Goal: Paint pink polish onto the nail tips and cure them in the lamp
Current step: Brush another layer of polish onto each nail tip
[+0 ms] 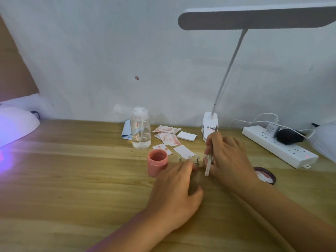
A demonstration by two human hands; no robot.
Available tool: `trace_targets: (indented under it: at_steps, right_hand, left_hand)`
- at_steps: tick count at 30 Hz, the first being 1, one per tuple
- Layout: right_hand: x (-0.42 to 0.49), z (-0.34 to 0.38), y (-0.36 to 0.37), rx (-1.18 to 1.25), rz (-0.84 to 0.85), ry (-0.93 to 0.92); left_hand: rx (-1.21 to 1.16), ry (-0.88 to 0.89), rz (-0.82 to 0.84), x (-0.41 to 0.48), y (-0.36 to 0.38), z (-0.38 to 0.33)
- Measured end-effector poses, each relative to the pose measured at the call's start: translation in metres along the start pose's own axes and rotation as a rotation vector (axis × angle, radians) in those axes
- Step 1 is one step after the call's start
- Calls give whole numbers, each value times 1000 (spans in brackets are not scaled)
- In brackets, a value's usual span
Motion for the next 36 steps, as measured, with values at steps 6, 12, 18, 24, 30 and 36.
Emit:
trace_targets:
  at_steps: [6, 12, 18, 24, 30, 36]
  right_hand:
    - [-2, 7, -4, -79, -7, -65]
    - [-18, 16, -20, -66, -177, -162]
    - [-56, 23, -29, 132, -283, -143]
    - [-66, 32, -32, 157, -305, -186]
    - [-67, 29, -36, 233, -269, -133]
    - [-50, 39, -48, 678, -222, 25]
  left_hand:
    - [137, 110, 55, 1, 6, -10]
    - [86, 107, 114, 1, 12, -7]
    - [-107, 102, 55, 1, 5, -4]
    - [-474, -21, 128, 7, 4, -2]
    - [-448, -36, 125, 10, 4, 4]
    - [-308, 0, 191, 12, 4, 10]
Point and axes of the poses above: each hand's wrist, its own x-axis towards the middle knuckle, its own y-axis out of the palm, z = x × y, the point moved 5 cm from there along x, towards the middle knuckle, and after that the axes turned 4 degrees about x, right-handed, at the moved point
